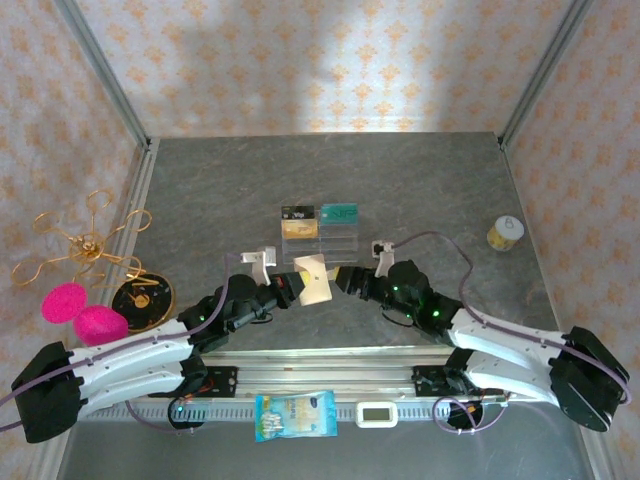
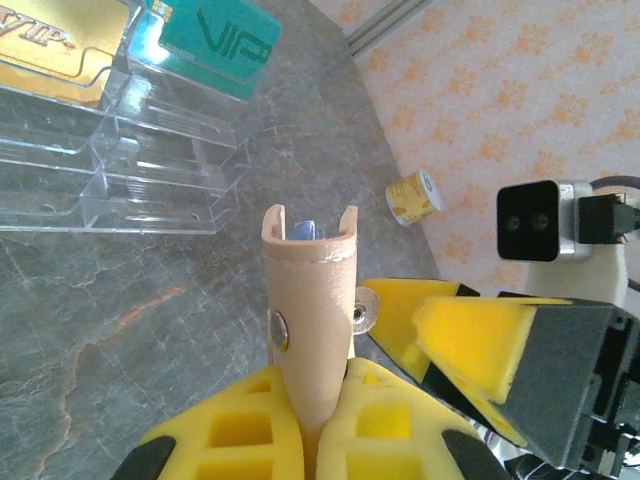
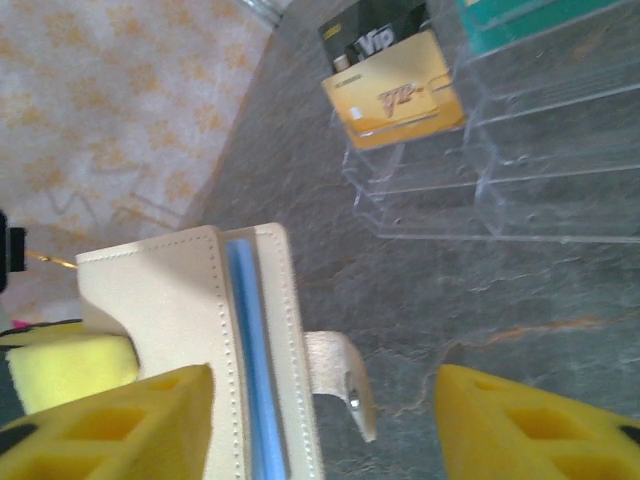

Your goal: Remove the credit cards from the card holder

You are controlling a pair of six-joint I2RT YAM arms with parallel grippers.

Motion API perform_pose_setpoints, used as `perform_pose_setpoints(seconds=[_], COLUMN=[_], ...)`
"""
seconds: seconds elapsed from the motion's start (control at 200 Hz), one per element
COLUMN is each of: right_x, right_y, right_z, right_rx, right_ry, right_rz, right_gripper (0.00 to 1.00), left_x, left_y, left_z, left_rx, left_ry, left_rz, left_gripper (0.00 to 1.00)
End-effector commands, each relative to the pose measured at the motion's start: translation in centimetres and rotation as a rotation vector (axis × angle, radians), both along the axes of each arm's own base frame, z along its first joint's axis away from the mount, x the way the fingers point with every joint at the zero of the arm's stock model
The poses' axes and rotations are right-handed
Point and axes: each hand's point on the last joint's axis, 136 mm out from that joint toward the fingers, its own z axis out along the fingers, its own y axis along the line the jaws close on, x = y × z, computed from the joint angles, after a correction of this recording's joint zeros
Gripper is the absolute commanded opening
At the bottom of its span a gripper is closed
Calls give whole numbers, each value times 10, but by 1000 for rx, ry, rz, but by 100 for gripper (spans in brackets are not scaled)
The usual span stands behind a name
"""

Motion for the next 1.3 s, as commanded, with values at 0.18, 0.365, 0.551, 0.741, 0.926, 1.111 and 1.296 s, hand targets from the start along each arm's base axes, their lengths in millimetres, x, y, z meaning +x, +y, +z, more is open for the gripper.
perform_pose_setpoints(seconds=[0.18, 0.365, 0.551, 0.741, 0.926, 1.111, 1.296], right_x=[-3, 3, 4, -13, -22, -20, -21], right_y=[12, 10, 1, -6, -7, 5, 27], right_z=[1, 0, -8, -23, -26, -12, -1], right_rx=[71, 63, 19, -110, -148, -156, -164], right_ry=[19, 9, 24, 51, 69, 47, 42], right_rz=[42, 12, -21, -33, -46, -32, -1], right_gripper=[42, 22, 0, 0, 0, 0, 0], left_x=[0, -3, -2, -3, -4, -1, 6], left_y=[-6, -9, -10, -18, -18, 4, 27], left_z=[22, 17, -9, -63, -102, -109, -81], left_rx=[-129, -155, -112, 7, 102, 135, 110], left_ry=[-33, -12, 64, 219, 341, 355, 242], left_rz=[-34, -58, -51, -74, -73, 7, 100], left_gripper=[0, 0, 0, 0, 33, 58, 69])
